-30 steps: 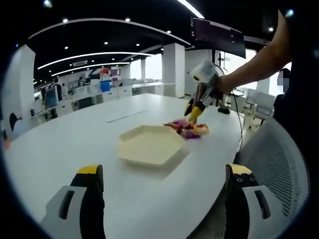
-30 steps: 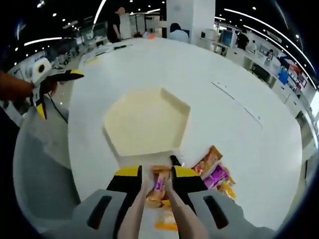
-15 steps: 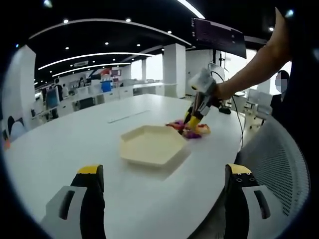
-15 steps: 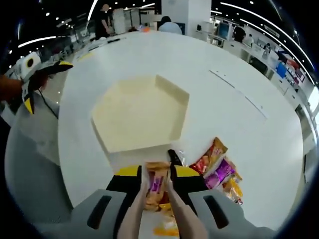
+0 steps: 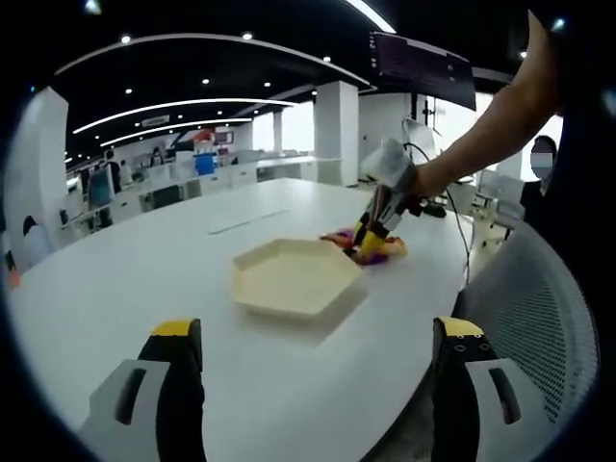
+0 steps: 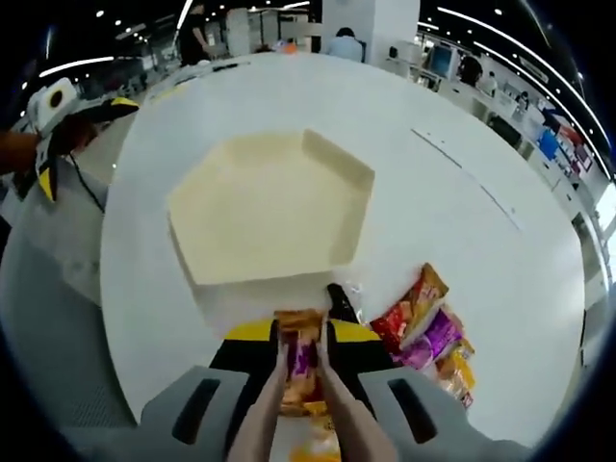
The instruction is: Place the target food into the container with the food tongs after gripping and lifting it, then release it inside without dropping or visibly crushing the food.
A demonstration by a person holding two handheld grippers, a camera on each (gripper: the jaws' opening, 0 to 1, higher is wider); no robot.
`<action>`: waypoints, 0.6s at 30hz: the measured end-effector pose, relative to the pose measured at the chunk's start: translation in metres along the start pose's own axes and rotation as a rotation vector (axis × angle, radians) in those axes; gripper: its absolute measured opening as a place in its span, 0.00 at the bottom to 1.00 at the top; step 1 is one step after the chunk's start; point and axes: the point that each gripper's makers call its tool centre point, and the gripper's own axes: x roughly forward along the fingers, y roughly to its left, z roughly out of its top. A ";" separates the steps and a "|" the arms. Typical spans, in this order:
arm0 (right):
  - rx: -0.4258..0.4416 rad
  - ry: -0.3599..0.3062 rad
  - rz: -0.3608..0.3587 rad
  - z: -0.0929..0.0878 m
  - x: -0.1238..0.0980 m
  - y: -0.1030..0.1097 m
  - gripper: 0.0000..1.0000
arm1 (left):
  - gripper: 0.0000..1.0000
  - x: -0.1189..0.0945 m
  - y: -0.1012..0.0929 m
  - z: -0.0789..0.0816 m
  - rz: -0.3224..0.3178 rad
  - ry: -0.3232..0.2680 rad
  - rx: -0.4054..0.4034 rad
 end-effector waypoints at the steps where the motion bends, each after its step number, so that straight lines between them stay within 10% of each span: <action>1: 0.006 0.006 0.000 0.000 0.000 0.001 0.17 | 0.96 0.000 0.000 0.000 0.003 0.000 0.001; 18: 0.012 0.011 0.025 0.010 -0.017 -0.005 0.17 | 0.95 0.000 0.001 0.000 0.003 0.001 -0.001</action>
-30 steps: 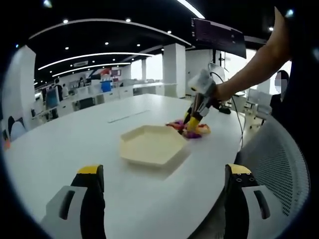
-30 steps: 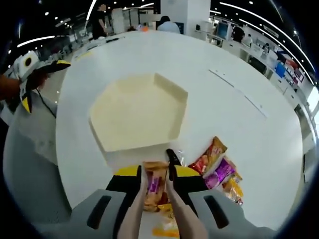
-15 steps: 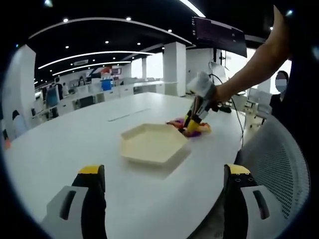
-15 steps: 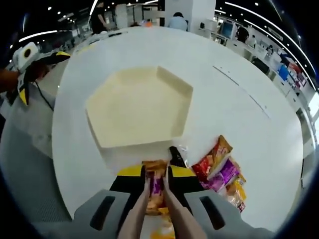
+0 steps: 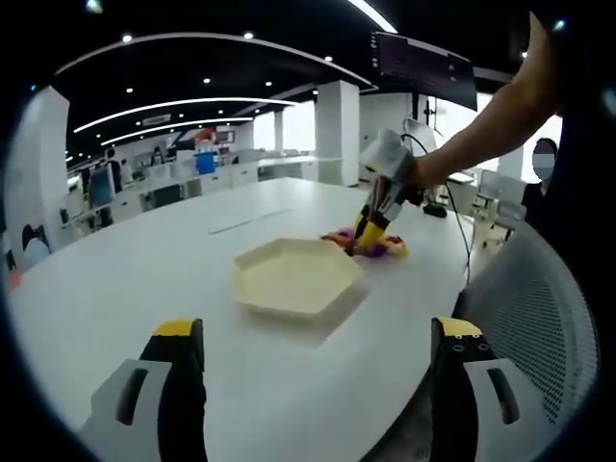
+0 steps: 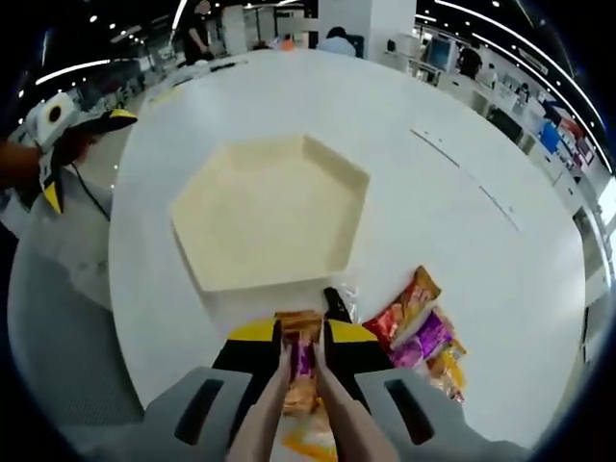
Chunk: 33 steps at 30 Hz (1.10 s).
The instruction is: Place the target food into the container with the food tongs after gripping and lifting it, then release it inside without dropping or visibly crushing the food.
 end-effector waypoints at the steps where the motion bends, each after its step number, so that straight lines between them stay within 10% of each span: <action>1: -0.002 -0.002 0.000 0.002 -0.003 -0.001 0.17 | 0.95 0.000 0.001 0.001 0.003 -0.003 0.001; 33: -0.075 -0.017 -0.024 0.054 -0.064 -0.035 0.17 | 0.99 -0.002 0.005 0.004 0.027 -0.012 0.008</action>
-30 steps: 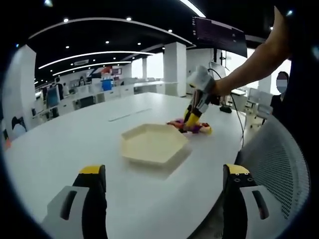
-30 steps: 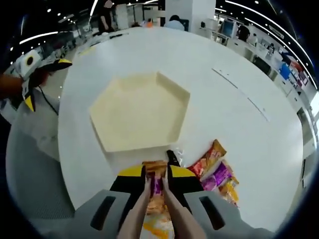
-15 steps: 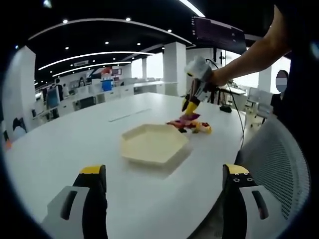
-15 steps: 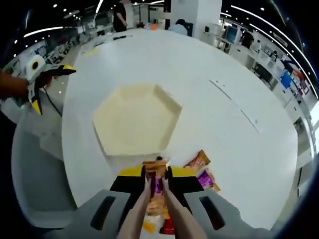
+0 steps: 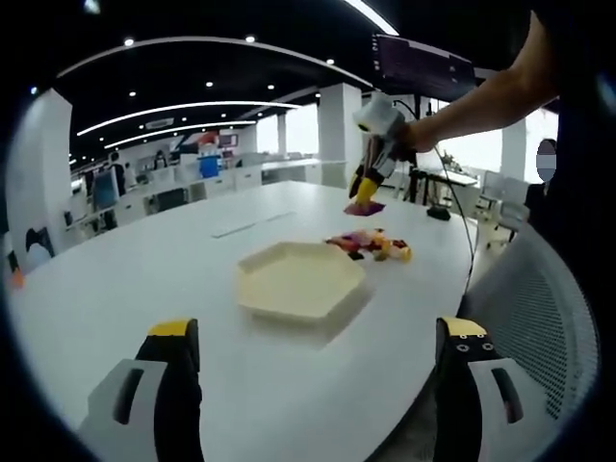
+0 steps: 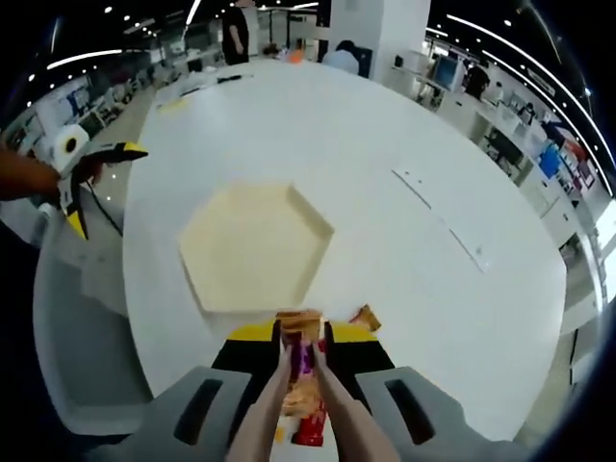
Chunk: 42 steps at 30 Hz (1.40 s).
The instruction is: Place the target food into the container with the food tongs after gripping and lifting it, then release it inside without dropping or visibly crushing the food.
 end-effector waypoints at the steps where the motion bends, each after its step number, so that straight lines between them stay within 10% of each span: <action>1: 0.003 0.000 -0.002 0.001 -0.001 -0.002 0.17 | 0.99 0.000 0.000 0.000 -0.001 -0.002 -0.003; 42: -0.110 -0.018 0.059 0.076 0.011 0.023 0.18 | 0.99 -0.001 0.007 -0.001 0.031 0.003 -0.016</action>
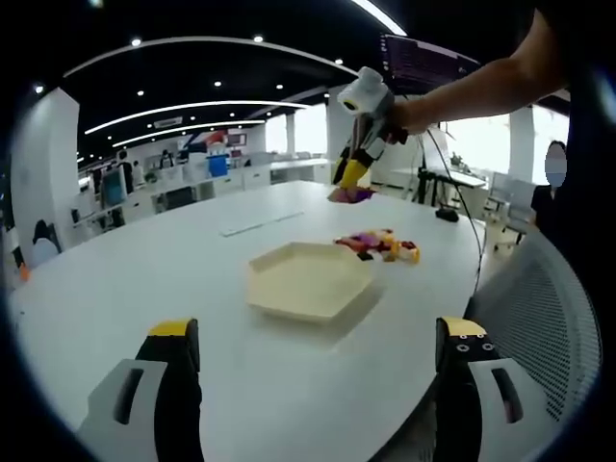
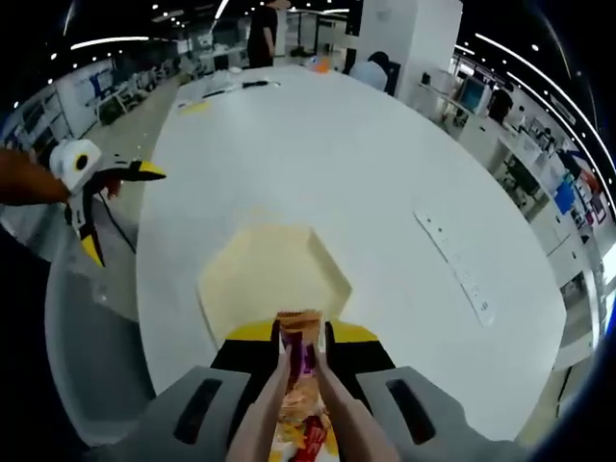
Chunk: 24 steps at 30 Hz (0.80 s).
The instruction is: Place the target food into the container with the food tongs after gripping and lifting it, then release it inside without dropping or visibly crushing the food.
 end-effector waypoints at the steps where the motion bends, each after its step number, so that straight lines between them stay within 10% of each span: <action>1: -0.001 -0.003 0.002 0.004 0.000 0.000 0.18 | 0.99 0.000 0.000 0.000 0.001 0.001 -0.002; 24: -0.166 -0.031 0.104 0.085 0.012 0.048 0.18 | 0.99 -0.001 0.003 -0.001 0.011 0.005 -0.004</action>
